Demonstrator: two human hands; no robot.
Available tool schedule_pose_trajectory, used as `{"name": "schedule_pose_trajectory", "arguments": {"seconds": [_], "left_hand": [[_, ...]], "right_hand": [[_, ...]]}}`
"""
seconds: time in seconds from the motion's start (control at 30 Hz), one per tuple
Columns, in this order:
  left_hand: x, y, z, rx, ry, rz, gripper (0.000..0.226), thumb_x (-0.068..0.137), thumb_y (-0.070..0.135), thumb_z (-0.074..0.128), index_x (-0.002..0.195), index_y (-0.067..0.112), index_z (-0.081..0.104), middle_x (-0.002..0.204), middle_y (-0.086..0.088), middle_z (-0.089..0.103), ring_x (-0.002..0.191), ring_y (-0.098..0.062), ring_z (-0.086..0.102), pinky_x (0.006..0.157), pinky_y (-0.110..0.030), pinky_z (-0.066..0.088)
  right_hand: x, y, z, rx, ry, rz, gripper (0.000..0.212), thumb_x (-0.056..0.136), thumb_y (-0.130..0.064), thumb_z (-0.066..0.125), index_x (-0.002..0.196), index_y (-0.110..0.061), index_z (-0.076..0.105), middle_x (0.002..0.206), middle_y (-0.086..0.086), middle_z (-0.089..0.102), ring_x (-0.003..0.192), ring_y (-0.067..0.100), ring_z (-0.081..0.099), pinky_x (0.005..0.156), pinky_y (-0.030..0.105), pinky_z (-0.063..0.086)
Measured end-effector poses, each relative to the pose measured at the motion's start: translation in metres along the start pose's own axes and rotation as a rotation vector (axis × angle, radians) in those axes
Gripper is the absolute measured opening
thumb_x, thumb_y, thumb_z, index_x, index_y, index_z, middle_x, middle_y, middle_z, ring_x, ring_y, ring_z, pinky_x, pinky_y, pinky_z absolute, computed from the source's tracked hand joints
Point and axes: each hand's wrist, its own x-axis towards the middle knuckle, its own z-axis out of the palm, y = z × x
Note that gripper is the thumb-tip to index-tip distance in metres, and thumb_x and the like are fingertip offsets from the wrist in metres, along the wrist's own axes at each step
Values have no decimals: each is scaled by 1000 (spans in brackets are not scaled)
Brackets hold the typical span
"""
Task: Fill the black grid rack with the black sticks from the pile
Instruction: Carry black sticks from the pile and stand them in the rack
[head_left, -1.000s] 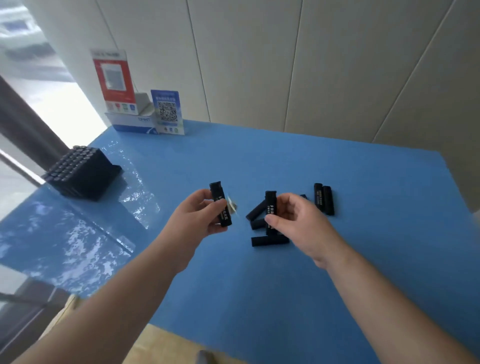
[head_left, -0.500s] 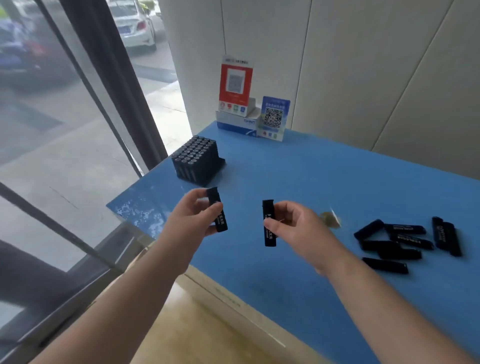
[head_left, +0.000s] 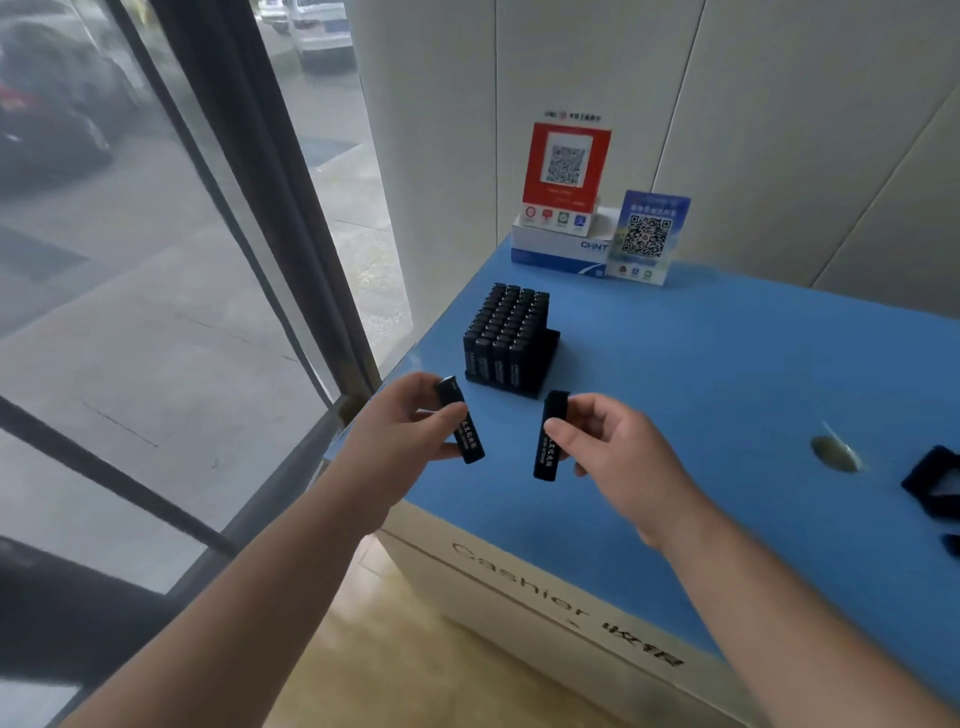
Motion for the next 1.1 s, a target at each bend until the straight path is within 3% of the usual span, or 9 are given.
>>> {"name": "schedule_pose_trajectory", "arguments": {"seconds": [0.3,0.47,0.57,0.7,0.8,0.9,1.1], "left_hand": [[90,14,6,72,52,117,9,92,19,67,101,20,71,89,5,75,82,-13,71,87,-41,58],[140,31,16,97,-8,160,13,89,13,70,100,20,69,85,2,75,81,-19,72,86,-37,58],[174,43,29,138,-24,238,16,85,20,73,98,30,69,87,8,75,87,-15,72,89,-37,56],[222,55,59,319,-144,405,16,85,19,72,95,30,65,85,15,72,77,5,67,75,-11,49],[251,57,81,482,-293,533,14,86,19,71,98,24,66,83,19,69,75,10,64,67,-3,45],[274,53,93,674,-441,555,10,88,24,67,97,26,66,74,26,63,75,13,60,68,-9,48],[294,33,101,933,-642,546,9,84,25,63,91,29,66,82,17,63,79,-7,60,72,-28,53]], "right_hand": [[71,0,-15,-20,71,10,2,94,-23,68,95,-22,70,84,-9,72,77,4,67,76,27,50],[108,-1,-28,2,165,25,4,94,-19,67,95,-23,70,84,-14,73,79,1,66,79,25,52],[121,1,-33,6,229,55,5,94,-20,68,96,-23,70,88,-12,75,81,4,68,80,27,53],[132,7,-39,-66,305,86,3,93,-22,69,93,-25,69,87,-10,73,81,6,67,86,36,56],[136,8,-38,-33,400,90,5,92,-20,69,94,-24,69,89,-10,74,87,11,69,90,40,56],[137,11,-35,-32,453,114,6,92,-19,69,92,-25,69,88,-9,73,91,18,69,94,48,54],[138,20,-32,-47,501,128,5,92,-21,70,91,-25,69,89,-9,72,92,20,68,94,49,53]]}}
